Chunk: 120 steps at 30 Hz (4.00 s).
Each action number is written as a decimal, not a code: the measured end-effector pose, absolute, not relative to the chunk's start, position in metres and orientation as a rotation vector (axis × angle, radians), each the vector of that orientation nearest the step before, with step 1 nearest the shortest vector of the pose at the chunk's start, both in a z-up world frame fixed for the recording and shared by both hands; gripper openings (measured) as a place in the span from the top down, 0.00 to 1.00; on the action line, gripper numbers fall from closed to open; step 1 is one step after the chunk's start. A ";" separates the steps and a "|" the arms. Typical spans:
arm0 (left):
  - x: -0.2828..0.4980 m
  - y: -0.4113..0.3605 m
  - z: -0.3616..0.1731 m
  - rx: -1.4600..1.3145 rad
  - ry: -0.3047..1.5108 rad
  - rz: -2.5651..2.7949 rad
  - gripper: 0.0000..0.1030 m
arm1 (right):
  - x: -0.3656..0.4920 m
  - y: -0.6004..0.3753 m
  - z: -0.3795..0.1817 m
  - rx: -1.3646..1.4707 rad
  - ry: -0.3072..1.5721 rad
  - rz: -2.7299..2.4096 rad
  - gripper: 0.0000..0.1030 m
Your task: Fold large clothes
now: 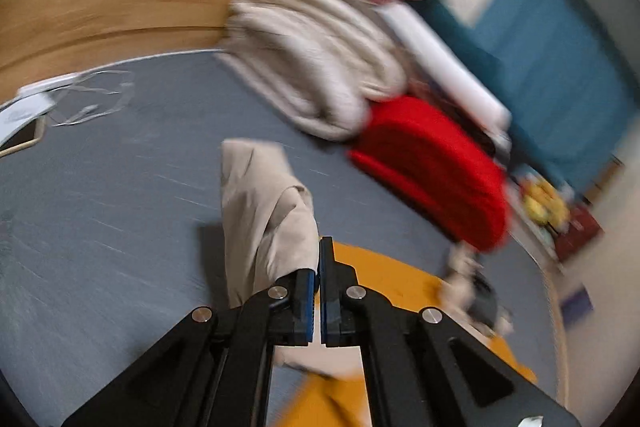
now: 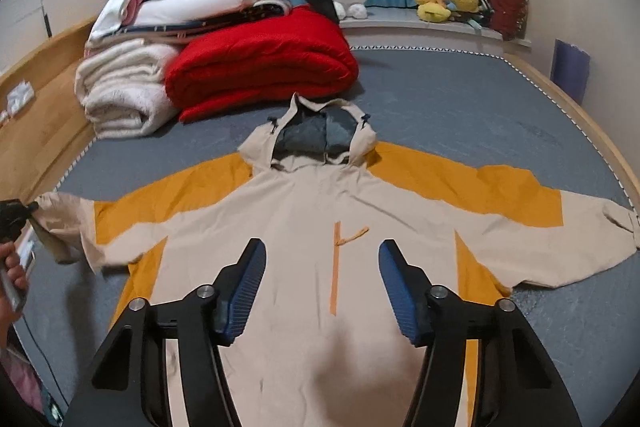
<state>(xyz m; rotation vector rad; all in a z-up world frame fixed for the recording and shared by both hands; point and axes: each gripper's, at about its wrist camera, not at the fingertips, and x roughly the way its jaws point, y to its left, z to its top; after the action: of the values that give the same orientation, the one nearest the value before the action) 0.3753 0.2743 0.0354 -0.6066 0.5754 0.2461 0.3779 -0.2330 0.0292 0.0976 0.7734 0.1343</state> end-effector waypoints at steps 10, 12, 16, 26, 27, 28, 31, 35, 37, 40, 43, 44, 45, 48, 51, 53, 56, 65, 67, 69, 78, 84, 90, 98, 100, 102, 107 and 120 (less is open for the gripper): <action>0.432 -0.007 -0.017 -0.295 0.863 -0.211 0.91 | 0.363 -0.281 0.047 0.170 0.745 0.099 0.62; 0.447 -0.039 -0.062 -0.352 1.089 -0.312 0.87 | 0.368 -0.291 0.043 0.184 0.760 0.068 0.62; 0.449 -0.024 -0.065 -0.463 1.193 -0.283 0.84 | 0.378 -0.300 0.030 0.211 0.801 0.046 0.61; 0.452 0.063 -0.061 -0.551 1.168 -0.209 0.58 | 0.392 -0.265 -0.002 0.157 0.861 0.130 0.55; 0.453 0.066 -0.072 -0.564 1.207 -0.206 0.58 | 0.392 -0.259 -0.004 0.148 0.865 0.143 0.55; 0.456 0.069 -0.087 -0.574 1.264 -0.200 0.58 | 0.390 -0.251 -0.007 0.134 0.867 0.169 0.55; 0.455 0.067 -0.121 -0.650 1.337 -0.237 0.58 | 0.386 -0.231 -0.012 0.091 0.856 0.243 0.55; 0.452 0.061 -0.146 -0.695 1.411 -0.272 0.60 | 0.381 -0.209 -0.023 0.074 0.856 0.330 0.55; 0.453 0.060 -0.148 -0.689 1.394 -0.259 0.75 | 0.377 -0.199 -0.027 0.055 0.846 0.379 0.55; 0.455 0.058 -0.137 -0.640 1.338 -0.276 0.93 | 0.371 -0.183 -0.031 -0.025 0.829 0.428 0.48; 0.457 0.049 -0.112 -0.540 1.241 -0.332 0.98 | 0.368 -0.173 -0.037 -0.096 0.815 0.435 0.37; 0.457 0.045 -0.103 -0.510 1.205 -0.363 0.99 | 0.368 -0.171 -0.040 -0.111 0.820 0.434 0.34; 0.457 0.042 -0.096 -0.508 1.180 -0.398 0.99 | 0.370 -0.168 -0.044 -0.123 0.828 0.435 0.33; 0.458 0.033 -0.085 -0.539 1.136 -0.504 1.00 | 0.375 -0.165 -0.054 -0.134 0.858 0.441 0.33; 0.457 0.024 -0.076 -0.540 1.103 -0.577 1.00 | 0.377 -0.159 -0.064 -0.161 0.883 0.460 0.33; 0.458 0.016 -0.071 -0.546 1.093 -0.618 1.00 | 0.377 -0.151 -0.072 -0.203 0.888 0.461 0.33; 0.458 0.009 -0.068 -0.561 1.096 -0.660 1.00 | 0.381 -0.144 -0.079 -0.224 0.895 0.451 0.33; 0.463 0.012 -0.077 -0.594 1.129 -0.666 1.00 | 0.396 -0.141 -0.092 -0.191 0.905 0.417 0.81; 0.464 0.022 -0.071 -0.594 1.107 -0.652 1.00 | 0.397 -0.149 -0.086 -0.164 0.882 0.387 0.85; 0.464 0.035 -0.061 -0.606 1.059 -0.645 1.00 | 0.402 -0.165 -0.074 -0.110 0.853 0.342 0.86; 0.474 0.105 -0.042 -0.498 0.928 -0.372 0.99 | 0.436 -0.293 -0.050 0.246 0.770 0.047 0.88; 0.481 0.086 -0.087 -0.099 1.117 -0.156 0.97 | 0.459 -0.352 -0.072 0.341 0.850 -0.058 0.84; 0.479 0.082 -0.140 0.005 1.303 -0.081 0.91 | 0.453 -0.399 -0.081 0.454 0.871 -0.323 0.75; 0.476 0.093 -0.132 -0.061 1.237 -0.065 0.83 | 0.471 -0.394 -0.102 0.553 0.947 -0.092 0.69; 0.475 0.100 -0.153 -0.053 1.321 -0.032 0.83 | 0.473 -0.399 -0.127 0.572 1.045 -0.127 0.69; 0.475 0.103 -0.150 -0.066 1.329 -0.044 0.83 | 0.473 -0.406 -0.145 0.602 1.109 -0.153 0.69; 0.468 0.111 -0.120 -0.109 1.202 -0.063 0.74 | 0.464 -0.405 -0.133 0.527 1.059 -0.168 0.69; 0.435 0.087 -0.060 -0.073 1.090 -0.045 0.67 | 0.431 -0.421 -0.043 0.350 0.814 -0.253 0.69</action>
<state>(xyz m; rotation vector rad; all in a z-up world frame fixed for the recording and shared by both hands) 0.4346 0.0872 -0.0599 -0.0729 1.0899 -0.0450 0.4306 -0.4211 -0.0429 0.3500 0.8140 -0.2530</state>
